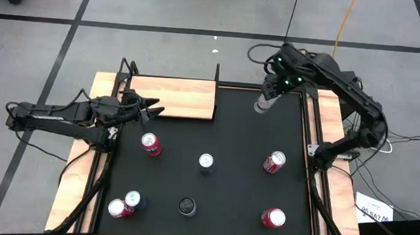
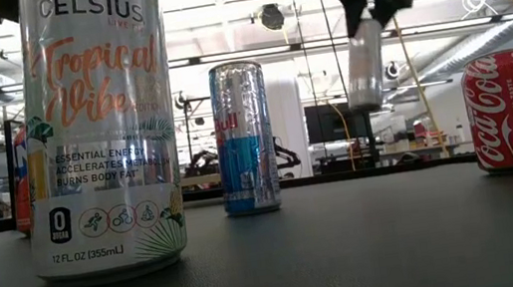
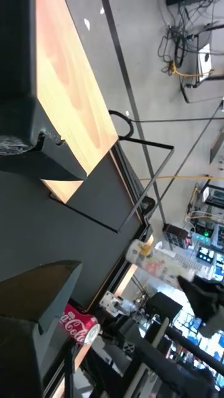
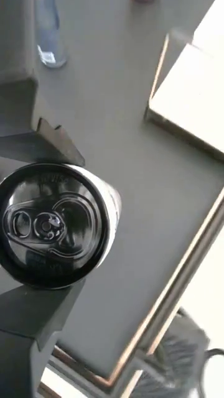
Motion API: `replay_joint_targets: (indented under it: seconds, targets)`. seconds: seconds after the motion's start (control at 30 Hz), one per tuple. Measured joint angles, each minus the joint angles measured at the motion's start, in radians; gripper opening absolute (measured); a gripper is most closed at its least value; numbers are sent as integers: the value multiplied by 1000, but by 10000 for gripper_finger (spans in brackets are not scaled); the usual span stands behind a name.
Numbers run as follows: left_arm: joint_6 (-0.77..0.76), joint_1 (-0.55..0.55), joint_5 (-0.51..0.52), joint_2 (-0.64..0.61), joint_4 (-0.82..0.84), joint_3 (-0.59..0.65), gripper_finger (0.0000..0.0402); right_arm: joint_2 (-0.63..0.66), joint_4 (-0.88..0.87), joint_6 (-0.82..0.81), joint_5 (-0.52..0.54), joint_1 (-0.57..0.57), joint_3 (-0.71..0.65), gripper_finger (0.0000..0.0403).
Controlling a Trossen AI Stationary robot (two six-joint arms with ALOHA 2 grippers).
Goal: Place canned beverage on shelf
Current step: Put the top white-yellow soda can on the shelf
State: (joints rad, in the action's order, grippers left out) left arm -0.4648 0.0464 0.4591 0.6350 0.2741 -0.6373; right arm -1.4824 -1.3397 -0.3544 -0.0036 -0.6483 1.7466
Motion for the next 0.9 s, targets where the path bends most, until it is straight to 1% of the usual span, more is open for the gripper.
replay_joint_targets:
  seconds: [0.1,0.23,0.4,0.53,0.57,0.7,0.9]
  targets:
    - [0,2,-4,0,0,0,219,-61,17,7,14,32,126,244]
    - [0,2,-5,0,0,0,219,-152,5,37,58,62,293,244]
    - [-2,2,-10,0,3,0,219,-266,16,75,59,79,481,244]
    - [-9,2,-11,0,19,0,219,-345,75,105,58,94,593,244]
    - [-20,2,-11,0,25,0,219,-361,98,114,58,97,611,244]
    - [-28,2,-11,0,39,0,219,-387,231,142,50,109,601,244]
    - [-29,2,-11,0,62,1,219,-447,325,184,51,114,600,243]
